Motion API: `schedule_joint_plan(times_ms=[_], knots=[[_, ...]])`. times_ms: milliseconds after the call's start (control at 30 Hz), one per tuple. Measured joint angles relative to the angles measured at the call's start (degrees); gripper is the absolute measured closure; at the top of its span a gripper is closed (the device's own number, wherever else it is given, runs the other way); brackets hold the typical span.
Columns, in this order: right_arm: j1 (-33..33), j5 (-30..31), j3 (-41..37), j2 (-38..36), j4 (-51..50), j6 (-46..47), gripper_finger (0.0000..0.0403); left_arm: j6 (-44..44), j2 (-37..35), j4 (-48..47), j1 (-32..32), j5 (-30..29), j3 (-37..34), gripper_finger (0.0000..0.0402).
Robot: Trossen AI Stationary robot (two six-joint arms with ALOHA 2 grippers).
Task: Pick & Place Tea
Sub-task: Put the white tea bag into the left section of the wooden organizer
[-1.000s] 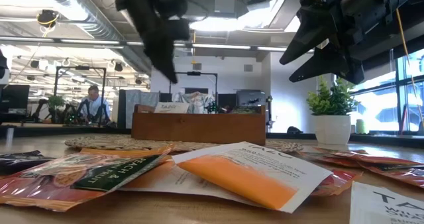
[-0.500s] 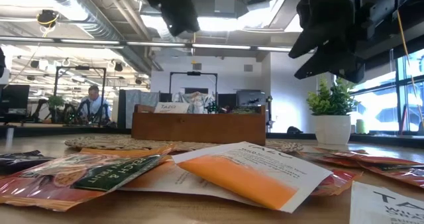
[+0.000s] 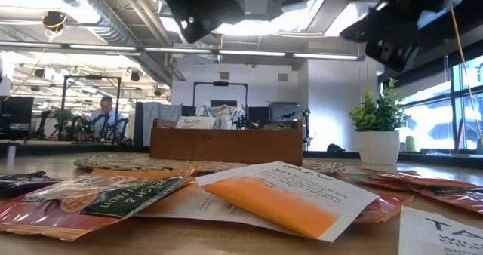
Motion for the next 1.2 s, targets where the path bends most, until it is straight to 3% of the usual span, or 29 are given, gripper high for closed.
schedule_joint_plan(times_ms=[333,700,833,1000,1200], knots=[[7.03,7.37,0.02,9.25,16.36,-5.59,0.0232,-4.34,3.67,5.32,0.53,0.02,0.00,0.0300],[7.94,7.08,0.72,15.65,17.41,-7.72,0.0232,-10.31,3.65,6.95,0.52,1.95,0.00,0.0300],[7.98,7.07,4.92,19.93,17.22,-13.55,0.0233,-10.68,3.65,6.92,0.90,1.92,0.00,0.0300],[9.10,7.38,13.72,25.23,11.32,-27.24,0.0246,-10.66,3.63,6.80,1.30,1.74,0.00,0.0300],[10.03,11.06,22.46,30.71,-1.32,-28.92,0.0274,-10.65,3.56,5.93,1.40,1.63,0.00,0.0300]])
